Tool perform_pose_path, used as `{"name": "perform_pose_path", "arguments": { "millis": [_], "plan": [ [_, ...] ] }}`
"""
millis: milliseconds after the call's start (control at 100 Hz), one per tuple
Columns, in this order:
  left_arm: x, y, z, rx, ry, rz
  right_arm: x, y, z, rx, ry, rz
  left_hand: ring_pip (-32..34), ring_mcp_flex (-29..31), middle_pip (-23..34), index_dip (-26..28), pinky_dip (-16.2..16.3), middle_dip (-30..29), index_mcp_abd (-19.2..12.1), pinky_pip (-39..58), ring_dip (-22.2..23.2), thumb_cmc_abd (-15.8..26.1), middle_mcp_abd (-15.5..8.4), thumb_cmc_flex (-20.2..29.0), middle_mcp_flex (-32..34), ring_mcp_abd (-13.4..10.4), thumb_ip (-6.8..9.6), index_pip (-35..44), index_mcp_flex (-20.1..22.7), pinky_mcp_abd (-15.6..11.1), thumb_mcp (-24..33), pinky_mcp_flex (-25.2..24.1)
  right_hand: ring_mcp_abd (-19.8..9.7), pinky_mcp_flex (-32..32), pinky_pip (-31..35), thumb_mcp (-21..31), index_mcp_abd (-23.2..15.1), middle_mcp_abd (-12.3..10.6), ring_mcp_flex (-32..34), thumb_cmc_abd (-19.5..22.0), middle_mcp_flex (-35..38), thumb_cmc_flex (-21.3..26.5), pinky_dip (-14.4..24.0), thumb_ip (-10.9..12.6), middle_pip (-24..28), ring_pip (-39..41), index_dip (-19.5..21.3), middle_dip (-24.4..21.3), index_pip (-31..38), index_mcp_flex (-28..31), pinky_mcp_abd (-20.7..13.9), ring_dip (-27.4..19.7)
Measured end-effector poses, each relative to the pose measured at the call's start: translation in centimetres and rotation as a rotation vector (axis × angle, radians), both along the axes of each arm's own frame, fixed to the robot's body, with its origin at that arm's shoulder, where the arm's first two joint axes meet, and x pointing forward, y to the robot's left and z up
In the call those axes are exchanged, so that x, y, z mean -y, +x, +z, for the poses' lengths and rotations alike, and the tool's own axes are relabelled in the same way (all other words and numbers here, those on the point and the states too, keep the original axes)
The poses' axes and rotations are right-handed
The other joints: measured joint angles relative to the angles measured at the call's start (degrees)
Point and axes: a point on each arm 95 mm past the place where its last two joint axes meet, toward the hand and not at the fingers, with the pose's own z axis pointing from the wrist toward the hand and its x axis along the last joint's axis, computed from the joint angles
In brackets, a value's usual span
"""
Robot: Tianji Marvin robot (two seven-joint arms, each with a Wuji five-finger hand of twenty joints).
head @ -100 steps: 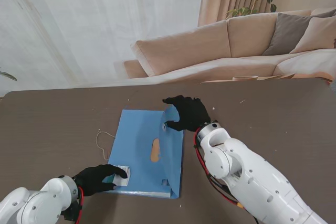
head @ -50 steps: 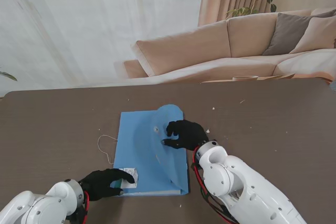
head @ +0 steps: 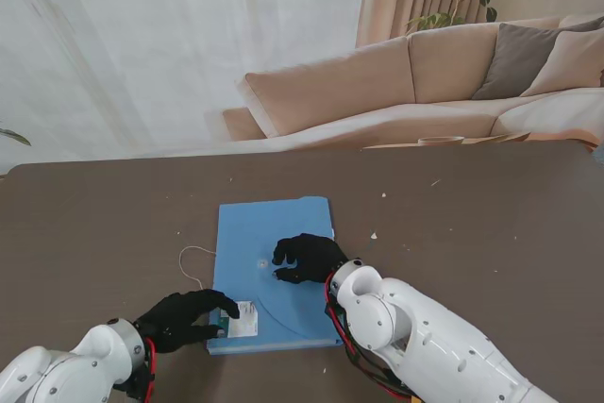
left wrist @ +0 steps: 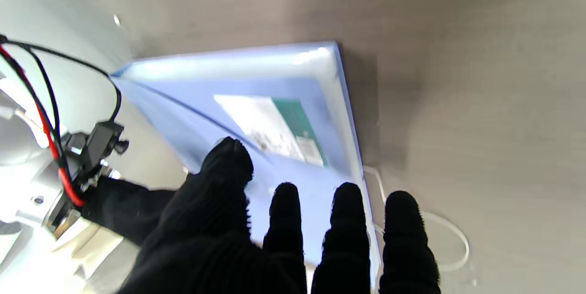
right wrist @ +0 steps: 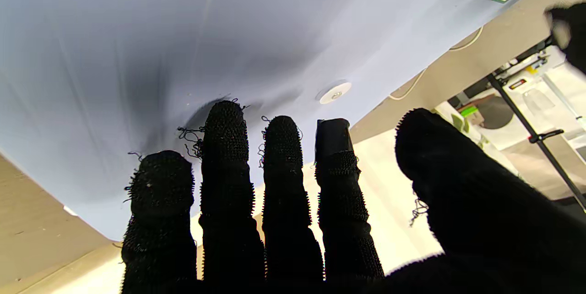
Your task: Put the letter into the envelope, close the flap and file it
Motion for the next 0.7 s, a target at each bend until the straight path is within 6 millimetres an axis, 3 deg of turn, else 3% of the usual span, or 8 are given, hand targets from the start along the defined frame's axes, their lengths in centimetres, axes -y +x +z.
{"name": "perform_pose_path", "arguments": {
  "millis": [130, 310, 460, 700],
  "plan": [
    [0.1, 0.1, 0.3, 0.052, -0.006, -0.006, -0.1, 0.0, 0.0, -0.003, 0.001, 0.002, -0.6, -6.6, -1.1, -6.9, 3.0, 0.5, -1.7, -2.6, 2.8, 0.0, -0.7, 0.1, -2.1, -3.9, 0.0, -5.7, 2.6, -3.7, -1.0, -2.9, 0.0, 0.0, 0.0, 1.2, 0.0, 0.0, 0.0, -0.1, 0.0, 1.6, 0.0, 0.0, -0.3, 0.0, -0.8, -0.4, 0.0, 0.0, 0.0, 0.0],
    [2.0, 0.5, -0.1, 0.263, 0.109, -0.067, -0.1, -0.2, 0.3, 0.005, -0.003, 0.006, -9.0, -9.4, -8.1, -15.6, 5.0, 2.0, -3.5, -12.8, 3.6, 0.0, -3.9, 0.7, -3.4, -8.2, 0.0, -10.7, 5.4, -8.5, -1.1, -5.1, 0.0, 0.0, 0.0, 2.2, 0.0, 0.0, 0.0, -0.6, 0.0, 1.6, -0.1, 0.0, -0.7, -1.6, -2.1, -0.9, 0.0, 0.0, 0.5, -0.1],
    [4.1, 1.5, -1.6, 0.232, 0.116, -0.065, -0.2, -0.4, 0.3, 0.004, 0.002, 0.008, -10.1, -9.4, -10.3, -17.9, 5.2, 3.5, -5.4, -15.6, 2.2, 0.0, -6.1, 0.7, -3.9, -9.2, 0.0, -12.0, 6.0, -10.2, -0.1, -5.0, 0.0, 0.0, 0.0, 2.2, 0.0, 0.0, 0.0, -0.6, 0.0, 1.6, -0.6, 0.0, -0.7, -2.8, -2.3, -0.9, 0.0, 0.0, 0.5, -0.2],
    [5.6, 3.1, -3.4, 0.23, 0.273, -0.046, -0.2, -0.7, 0.7, 0.008, 0.019, 0.002, -10.3, -9.4, -13.1, -19.8, 4.3, 4.9, -5.5, -17.8, -1.4, 0.0, -6.9, 0.8, -5.2, -9.7, 0.0, -12.2, 6.6, -10.9, -0.8, -4.5, 0.0, -0.5, 0.0, 2.2, 0.0, 0.0, -0.2, -0.5, 0.0, 1.6, -0.7, 0.0, -0.7, -3.8, -3.3, -0.9, -1.1, 0.0, 0.5, -1.2]
  ]
}}
